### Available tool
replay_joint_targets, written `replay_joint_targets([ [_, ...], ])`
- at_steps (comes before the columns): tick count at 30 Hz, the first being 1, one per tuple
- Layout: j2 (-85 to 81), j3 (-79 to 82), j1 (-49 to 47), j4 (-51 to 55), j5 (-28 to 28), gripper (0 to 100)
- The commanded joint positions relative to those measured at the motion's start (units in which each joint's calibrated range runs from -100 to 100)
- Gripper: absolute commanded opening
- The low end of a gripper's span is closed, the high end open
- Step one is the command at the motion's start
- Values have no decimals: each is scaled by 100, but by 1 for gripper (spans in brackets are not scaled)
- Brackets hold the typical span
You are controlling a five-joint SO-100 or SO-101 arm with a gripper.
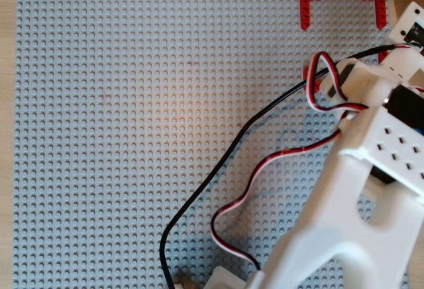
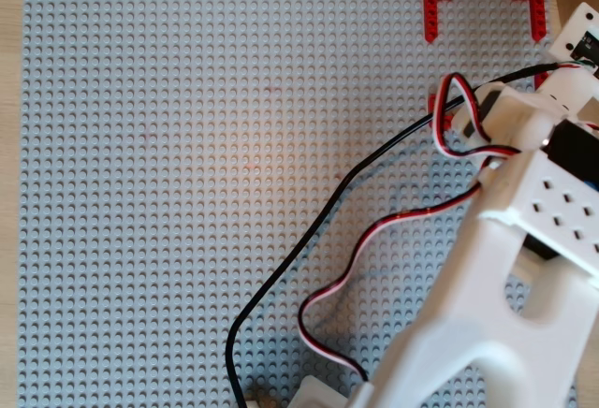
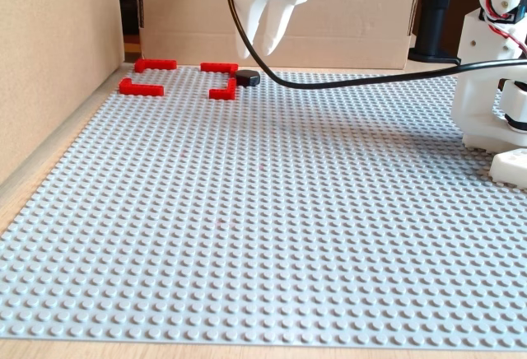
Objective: Grab the Lego and store it in red box
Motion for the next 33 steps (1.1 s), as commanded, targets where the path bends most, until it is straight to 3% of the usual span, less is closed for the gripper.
replay_joint_targets([
  [1, 94, -173, 6, -314, -15, 15],
  [33, 1399, -1227, 371, -51, -15, 15],
])
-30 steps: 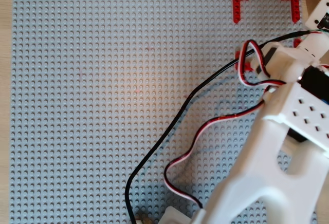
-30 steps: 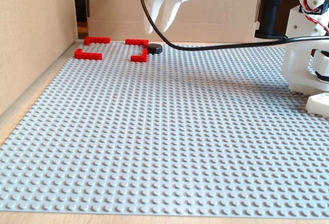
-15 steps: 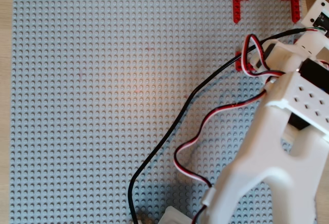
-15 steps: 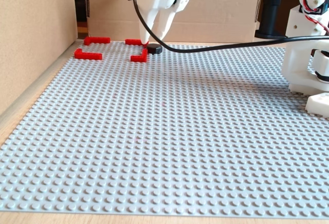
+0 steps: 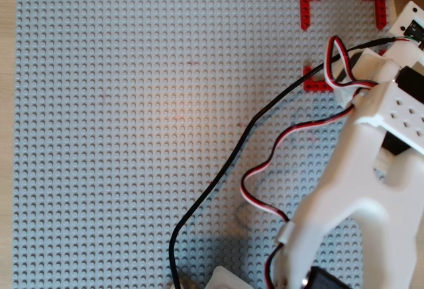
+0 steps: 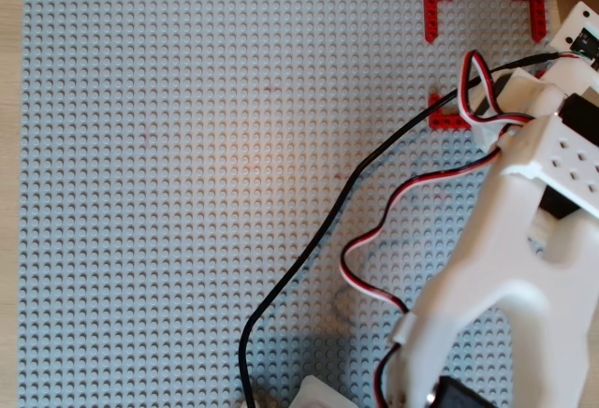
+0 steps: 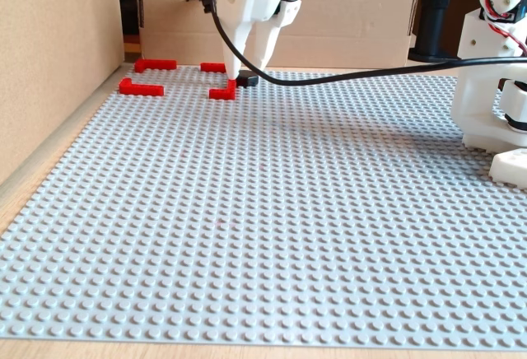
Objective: Grab the Lego and store it in red box
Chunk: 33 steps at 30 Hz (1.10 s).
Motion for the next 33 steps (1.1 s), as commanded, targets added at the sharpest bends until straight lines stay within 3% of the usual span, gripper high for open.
replay_joint_targets([
  [1, -4, -261, 109, 27, -15, 15],
  [13, -13, -207, 124, 220, -15, 15],
  [23, -81, -289, 153, 377, -15, 8],
  [33, -2004, -271, -308, 1316, -124, 8],
])
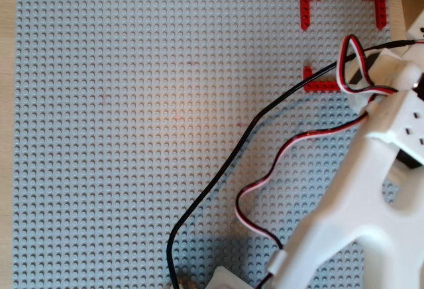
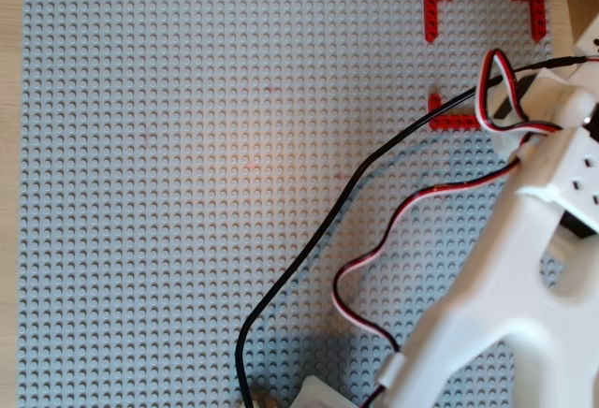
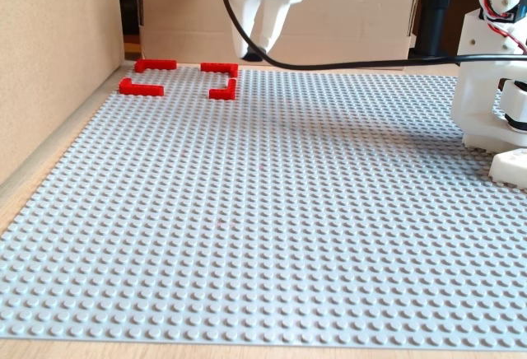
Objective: Grab the Lego and store it in red box
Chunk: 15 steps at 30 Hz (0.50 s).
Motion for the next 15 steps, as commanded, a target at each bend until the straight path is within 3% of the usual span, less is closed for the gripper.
replay_joint_targets([
  [1, -1109, -217, -325, 481, -31, 8],
  [8, -2219, -108, -1107, 954, -193, 8],
  [15, -2041, 138, -1315, 411, -162, 8],
])
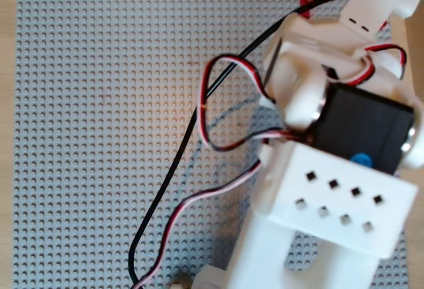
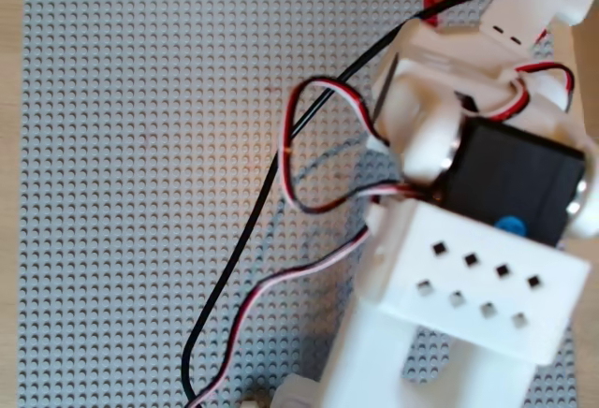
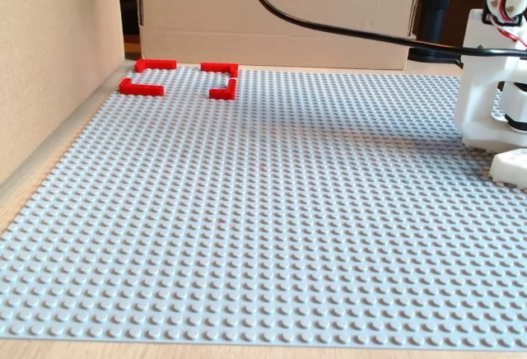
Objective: Grab the Lego and store it in red box
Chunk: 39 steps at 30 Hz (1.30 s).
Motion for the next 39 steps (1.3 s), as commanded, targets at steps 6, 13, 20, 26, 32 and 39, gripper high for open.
replay_joint_targets([
  [6, 496, 230, 142, -1016, 24, 8],
  [13, 1056, 630, 410, -2042, 24, 8],
  [20, 1505, 785, 678, -2753, 170, 8],
  [26, 1988, 785, 797, -3121, 175, 14],
  [32, 2318, 776, 872, -3402, 154, 16],
  [39, 2005, 703, 924, -3139, 181, 15],
])
